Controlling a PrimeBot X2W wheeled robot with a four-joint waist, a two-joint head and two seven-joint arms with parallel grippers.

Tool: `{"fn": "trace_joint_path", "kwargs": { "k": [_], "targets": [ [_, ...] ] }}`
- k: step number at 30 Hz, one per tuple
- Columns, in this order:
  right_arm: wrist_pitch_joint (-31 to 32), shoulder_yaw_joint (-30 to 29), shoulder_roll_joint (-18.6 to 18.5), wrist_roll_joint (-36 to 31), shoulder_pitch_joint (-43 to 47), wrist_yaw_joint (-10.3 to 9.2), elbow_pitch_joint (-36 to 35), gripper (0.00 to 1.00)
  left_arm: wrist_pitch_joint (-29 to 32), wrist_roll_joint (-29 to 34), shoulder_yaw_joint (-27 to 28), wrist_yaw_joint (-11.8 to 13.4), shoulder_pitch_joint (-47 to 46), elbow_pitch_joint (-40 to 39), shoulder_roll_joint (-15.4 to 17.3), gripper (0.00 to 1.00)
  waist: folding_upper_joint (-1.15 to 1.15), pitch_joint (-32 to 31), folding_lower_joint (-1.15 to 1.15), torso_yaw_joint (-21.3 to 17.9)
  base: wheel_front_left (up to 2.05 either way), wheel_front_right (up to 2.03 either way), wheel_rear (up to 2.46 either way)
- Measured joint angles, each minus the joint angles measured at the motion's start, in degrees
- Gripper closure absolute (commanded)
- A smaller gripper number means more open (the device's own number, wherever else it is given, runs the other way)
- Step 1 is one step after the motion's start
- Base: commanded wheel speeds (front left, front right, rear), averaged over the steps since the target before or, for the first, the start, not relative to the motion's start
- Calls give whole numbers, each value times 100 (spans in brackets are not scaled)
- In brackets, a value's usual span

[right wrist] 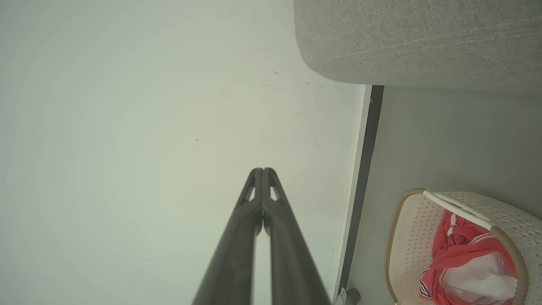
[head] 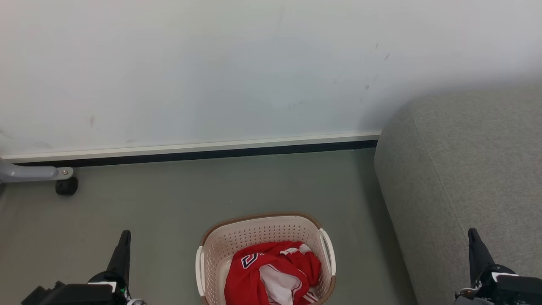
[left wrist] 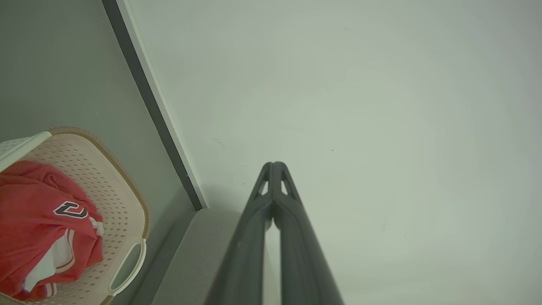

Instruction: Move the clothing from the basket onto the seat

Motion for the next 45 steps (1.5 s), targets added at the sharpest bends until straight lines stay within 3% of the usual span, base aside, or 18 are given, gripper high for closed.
{"fn": "trace_joint_path", "kwargs": {
  "k": [45],
  "targets": [
    [0,0,0,0,0,0,-1,100,0,0,0,0,0,-1,0,100,0,0,0,0,0,0,0]
  ]
}}
